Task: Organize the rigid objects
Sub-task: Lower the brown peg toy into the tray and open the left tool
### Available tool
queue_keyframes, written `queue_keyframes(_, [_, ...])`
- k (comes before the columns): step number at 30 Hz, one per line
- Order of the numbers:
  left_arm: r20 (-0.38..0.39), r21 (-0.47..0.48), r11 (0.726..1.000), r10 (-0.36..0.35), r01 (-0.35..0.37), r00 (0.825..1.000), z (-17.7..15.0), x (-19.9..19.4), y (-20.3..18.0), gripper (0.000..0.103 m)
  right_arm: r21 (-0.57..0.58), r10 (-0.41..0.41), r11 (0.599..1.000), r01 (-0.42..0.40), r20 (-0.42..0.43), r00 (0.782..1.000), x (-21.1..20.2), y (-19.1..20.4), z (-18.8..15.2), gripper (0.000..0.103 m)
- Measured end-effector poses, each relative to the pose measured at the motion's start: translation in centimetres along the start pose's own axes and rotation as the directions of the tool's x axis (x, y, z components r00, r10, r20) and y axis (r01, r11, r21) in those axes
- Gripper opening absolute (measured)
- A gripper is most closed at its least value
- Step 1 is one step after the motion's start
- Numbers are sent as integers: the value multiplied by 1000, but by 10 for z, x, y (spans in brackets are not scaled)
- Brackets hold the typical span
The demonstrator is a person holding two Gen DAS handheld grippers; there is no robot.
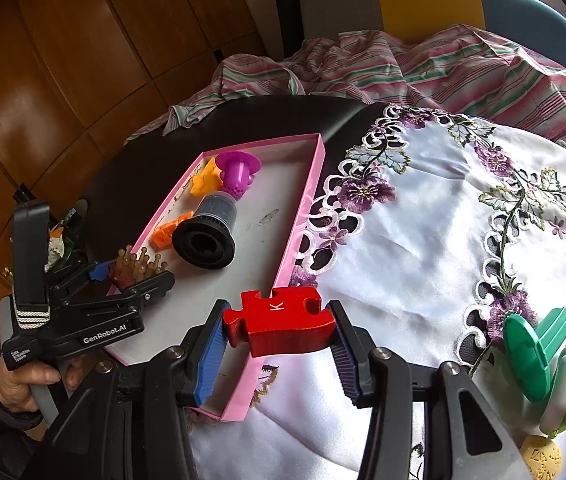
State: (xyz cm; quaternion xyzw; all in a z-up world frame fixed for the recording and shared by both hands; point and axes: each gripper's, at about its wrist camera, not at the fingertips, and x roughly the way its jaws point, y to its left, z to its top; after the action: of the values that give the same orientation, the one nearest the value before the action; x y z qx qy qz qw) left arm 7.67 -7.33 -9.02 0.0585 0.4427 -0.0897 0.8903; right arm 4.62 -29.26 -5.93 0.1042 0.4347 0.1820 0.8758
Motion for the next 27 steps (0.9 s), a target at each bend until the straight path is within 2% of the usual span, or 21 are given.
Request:
queue_keyframes(7, [72,-13,1000,13,-12,997,3,-25,6,77,-13,-2,1000,2,-14,1000,3,2,-2,48])
queue_keyframes(15, [108,-95,994,-37,47,993,7,-51,30,80,-30,-5,1000,5,-18,1000,6,16,-4,48])
queue_keyframes(20, [136,-150,988,-14,35,991,8,-66,50,82,-58,14,998,-14,3,1000,11,45,-1,48])
queue_keyframes(27, [169,-251,968,69,-25,983,5,-84,91,84,-64,-6,998,5,-24,1000,41,80,1,48])
